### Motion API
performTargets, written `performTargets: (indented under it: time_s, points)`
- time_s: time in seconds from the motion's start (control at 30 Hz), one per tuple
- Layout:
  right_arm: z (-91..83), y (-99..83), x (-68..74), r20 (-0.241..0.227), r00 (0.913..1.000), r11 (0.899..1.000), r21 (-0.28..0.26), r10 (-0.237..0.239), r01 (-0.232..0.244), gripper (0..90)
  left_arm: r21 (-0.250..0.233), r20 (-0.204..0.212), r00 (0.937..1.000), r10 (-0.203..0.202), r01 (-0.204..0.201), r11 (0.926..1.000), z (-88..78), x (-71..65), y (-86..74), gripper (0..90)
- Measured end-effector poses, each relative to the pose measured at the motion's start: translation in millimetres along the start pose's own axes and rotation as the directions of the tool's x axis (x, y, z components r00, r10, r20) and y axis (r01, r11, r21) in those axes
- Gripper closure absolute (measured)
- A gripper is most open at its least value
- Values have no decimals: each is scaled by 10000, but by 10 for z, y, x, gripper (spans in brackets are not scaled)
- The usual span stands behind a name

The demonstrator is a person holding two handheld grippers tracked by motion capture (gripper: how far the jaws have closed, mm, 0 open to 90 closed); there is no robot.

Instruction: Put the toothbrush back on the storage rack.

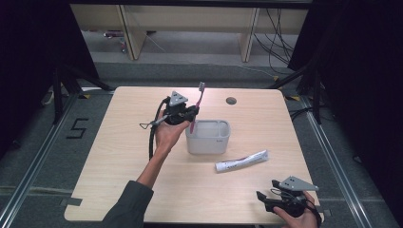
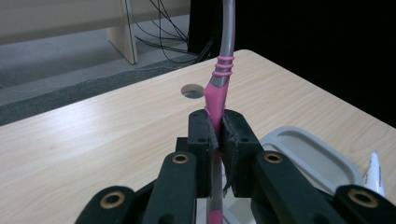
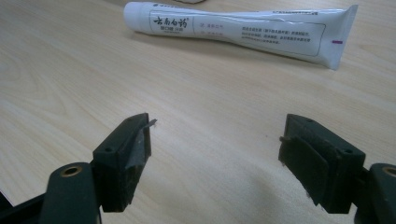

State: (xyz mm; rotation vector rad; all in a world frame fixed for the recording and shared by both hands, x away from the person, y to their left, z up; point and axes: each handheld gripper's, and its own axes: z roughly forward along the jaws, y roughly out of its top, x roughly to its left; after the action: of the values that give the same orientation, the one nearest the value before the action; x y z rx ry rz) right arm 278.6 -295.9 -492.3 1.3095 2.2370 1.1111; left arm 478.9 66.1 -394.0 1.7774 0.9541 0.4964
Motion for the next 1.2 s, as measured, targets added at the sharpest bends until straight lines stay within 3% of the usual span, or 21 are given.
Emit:
performTargets:
  time_s: [0.3, 0.37, 0.43, 0.47, 0.6, 0.63, 0.8, 0.9, 1.03, 1.17, 1.2]
  points:
    - [5, -1, -8, 34, 9999, 9999, -19, -121, 121, 248, 79, 39, 9995, -313, 312, 9995, 53, 31, -115, 820]
    - [4, 3, -27, 59, 9993, 9993, -37, -375, 375, 248, 172, 20, 9997, -227, 227, 9996, 57, 27, -130, 819]
    - [5, -1, -8, 40, 9999, 9999, 4, -106, 106, 248, 248, -4, 9999, -153, 153, 9996, 63, 17, -144, 819]
    - [7, 1, -30, 116, 9992, 9992, -88, -378, 379, 248, 259, -21, 9999, -129, 129, 9996, 63, 15, -151, 819]
    - [5, 2, -29, 75, 9993, 9993, -28, -373, 373, 248, 468, -7, 10000, -57, 57, 9989, 77, 17, -186, 817]
    - [3, 0, -8, -5, 9999, 9999, 32, -110, 110, 248, 539, -26, 10000, 68, -67, 9985, 79, 26, -198, 817]
    - [3, -1, -8, -9, 10000, 9999, 80, -88, 88, 248, 590, -7, 10000, -80, 81, 9982, 69, 42, -237, 814]
    - [4, -1, -10, 74, 9999, 9999, -16, -143, 143, 248, 789, -14, 9999, 128, -127, 9968, 47, 58, -257, 807]
    - [4, 2, -24, 64, 9994, 9994, -18, -349, 349, 247, 695, 103, 9999, 26, -33, 9976, 15, 27, -257, 786]
    - [8, 0, -23, 177, 9992, 9993, -65, -368, 369, 247, 911, 197, 9993, 317, -334, 9953, -22, 8, -249, 766]
    - [11, -1, -25, 198, 9989, 9991, -62, -415, 417, 247, 836, 182, 9997, 168, -182, 9963, -22, -7, -249, 767]
